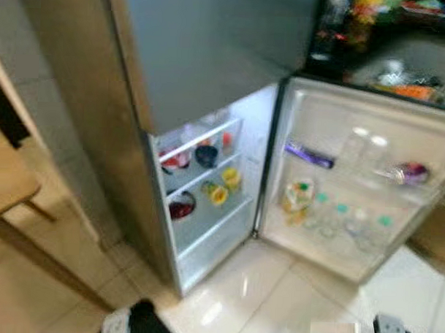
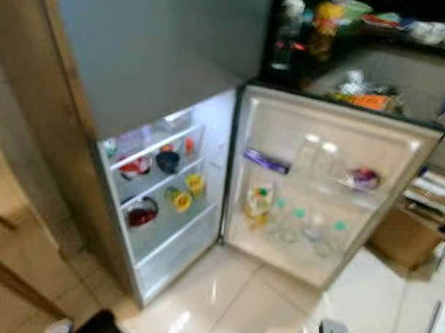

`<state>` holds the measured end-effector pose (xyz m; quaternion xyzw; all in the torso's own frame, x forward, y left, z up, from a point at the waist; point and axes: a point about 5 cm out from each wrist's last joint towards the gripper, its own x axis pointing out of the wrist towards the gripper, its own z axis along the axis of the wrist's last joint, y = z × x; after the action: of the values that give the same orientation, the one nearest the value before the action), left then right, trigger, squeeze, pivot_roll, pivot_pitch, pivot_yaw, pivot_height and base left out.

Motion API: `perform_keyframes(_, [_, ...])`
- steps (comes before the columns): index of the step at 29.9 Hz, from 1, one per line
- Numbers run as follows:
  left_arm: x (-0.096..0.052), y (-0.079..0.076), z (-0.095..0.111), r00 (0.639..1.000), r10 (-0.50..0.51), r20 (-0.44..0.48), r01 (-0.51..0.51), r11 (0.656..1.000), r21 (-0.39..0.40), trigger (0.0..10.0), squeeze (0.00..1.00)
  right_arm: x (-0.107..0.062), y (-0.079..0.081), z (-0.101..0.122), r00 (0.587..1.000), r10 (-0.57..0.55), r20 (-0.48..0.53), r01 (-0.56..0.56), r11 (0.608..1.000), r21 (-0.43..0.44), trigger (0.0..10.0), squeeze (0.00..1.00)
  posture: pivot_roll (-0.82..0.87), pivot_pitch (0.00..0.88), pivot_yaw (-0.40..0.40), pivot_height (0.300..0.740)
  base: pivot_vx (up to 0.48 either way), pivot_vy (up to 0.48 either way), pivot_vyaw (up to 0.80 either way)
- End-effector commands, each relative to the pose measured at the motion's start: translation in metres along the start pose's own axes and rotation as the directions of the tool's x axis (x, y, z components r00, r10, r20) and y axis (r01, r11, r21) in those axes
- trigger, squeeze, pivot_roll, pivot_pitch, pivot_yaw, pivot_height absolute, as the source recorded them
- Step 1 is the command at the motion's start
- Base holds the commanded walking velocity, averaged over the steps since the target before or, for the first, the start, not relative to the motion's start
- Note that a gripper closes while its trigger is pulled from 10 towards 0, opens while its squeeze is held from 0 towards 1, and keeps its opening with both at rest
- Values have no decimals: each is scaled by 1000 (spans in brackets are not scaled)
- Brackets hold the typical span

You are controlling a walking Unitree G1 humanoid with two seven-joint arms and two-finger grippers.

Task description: Restocking fridge

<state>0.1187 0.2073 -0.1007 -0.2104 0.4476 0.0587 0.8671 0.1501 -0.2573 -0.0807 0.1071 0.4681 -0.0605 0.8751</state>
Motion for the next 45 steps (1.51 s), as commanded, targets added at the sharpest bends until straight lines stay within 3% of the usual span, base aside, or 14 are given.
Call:
perform_keyframes(1, [0,0,1,1000,1,-6,-1,1000,21,10000,0,2,5,4,1000,20,13,-20,1000,-10,10000,0,-63,0,-47,740,0,0,781])
perform_keyframes(28, [0,1,-2,999,15,-34,-13,998,55,10000,0,2,9,0,999,36,2,-36,999,-31,10000,0,-64,0,-38,740,0,0,781])
perform_keyframes(42, [0,-1,-4,999,9,-42,-6,999,52,10000,0,3,9,-2,1000,26,-9,-26,999,-23,10000,0,-66,0,-41,740,0,-442,0])
perform_keyframes(45, [1,-2,-4,999,8,-42,-6,999,49,10000,0,3,10,0,999,41,-10,-41,996,-80,10000,0,-67,0,-43,740,0,-466,267])
